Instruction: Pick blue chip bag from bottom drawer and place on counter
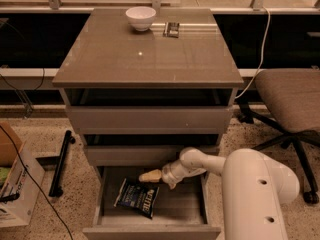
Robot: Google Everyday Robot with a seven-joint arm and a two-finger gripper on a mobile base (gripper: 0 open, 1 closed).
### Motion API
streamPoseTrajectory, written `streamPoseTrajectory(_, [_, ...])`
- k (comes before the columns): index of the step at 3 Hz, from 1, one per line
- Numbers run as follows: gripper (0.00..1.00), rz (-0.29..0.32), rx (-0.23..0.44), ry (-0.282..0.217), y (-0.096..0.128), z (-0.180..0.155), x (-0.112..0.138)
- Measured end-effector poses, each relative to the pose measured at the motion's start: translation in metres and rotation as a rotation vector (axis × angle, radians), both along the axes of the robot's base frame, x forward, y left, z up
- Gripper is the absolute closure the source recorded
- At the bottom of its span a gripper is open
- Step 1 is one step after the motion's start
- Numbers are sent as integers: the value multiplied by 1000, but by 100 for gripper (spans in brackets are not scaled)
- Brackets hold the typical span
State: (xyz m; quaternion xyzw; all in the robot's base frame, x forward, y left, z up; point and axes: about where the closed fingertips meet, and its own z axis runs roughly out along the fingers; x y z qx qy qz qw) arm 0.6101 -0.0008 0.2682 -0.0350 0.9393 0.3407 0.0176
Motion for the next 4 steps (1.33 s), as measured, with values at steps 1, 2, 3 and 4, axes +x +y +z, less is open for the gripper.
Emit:
streamPoseTrajectory(1, [0,3,47,16,27,-19,3])
streamPoseTrajectory(2, [0,-11,29,41,38,-45,10])
streamPoseTrajectory(3, [0,-35,8,77,39,-68,14])
streamPoseTrajectory(4, [0,-43,18,125,49,-89,13])
